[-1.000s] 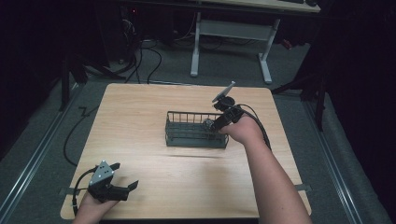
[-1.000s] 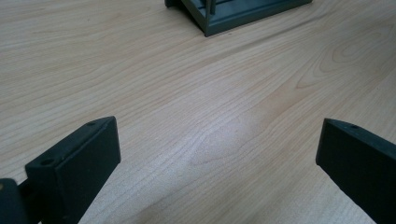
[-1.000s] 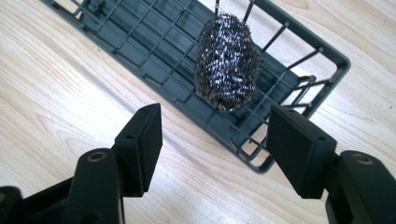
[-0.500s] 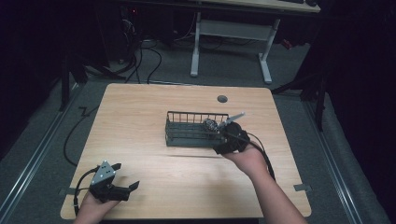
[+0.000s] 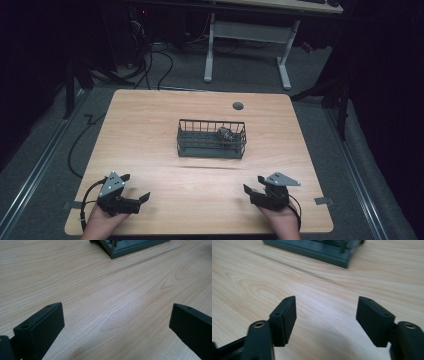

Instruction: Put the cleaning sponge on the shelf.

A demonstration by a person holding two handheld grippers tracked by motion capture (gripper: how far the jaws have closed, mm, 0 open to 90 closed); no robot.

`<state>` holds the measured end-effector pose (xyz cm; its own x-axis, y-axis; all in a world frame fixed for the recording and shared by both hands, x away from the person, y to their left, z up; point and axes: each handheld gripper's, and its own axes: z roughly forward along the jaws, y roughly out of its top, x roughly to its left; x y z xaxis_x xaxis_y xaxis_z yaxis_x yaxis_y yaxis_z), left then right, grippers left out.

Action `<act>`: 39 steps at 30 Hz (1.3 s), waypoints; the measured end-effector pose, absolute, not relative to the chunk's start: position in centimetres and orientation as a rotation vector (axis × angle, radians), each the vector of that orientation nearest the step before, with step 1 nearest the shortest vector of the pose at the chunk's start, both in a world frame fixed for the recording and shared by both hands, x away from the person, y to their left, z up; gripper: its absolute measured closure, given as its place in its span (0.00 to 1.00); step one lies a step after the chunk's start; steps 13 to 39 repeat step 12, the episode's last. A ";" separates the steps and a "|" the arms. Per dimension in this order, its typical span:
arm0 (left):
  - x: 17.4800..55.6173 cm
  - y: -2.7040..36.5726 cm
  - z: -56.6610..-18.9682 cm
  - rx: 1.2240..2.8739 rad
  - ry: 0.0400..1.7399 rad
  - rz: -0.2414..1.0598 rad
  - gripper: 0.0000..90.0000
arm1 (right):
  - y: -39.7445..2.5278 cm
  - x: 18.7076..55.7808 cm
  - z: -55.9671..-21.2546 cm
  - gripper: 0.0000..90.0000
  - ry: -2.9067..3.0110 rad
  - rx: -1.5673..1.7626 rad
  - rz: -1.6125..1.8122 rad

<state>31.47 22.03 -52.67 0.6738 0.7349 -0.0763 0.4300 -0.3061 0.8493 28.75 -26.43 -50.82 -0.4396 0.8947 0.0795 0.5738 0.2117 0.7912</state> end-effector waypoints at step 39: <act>31.4 21.5 -52.6 1.959 0.898 0.428 0.00 | -27.3 28.3 -51.7 0.28 2.091 1.290 1.136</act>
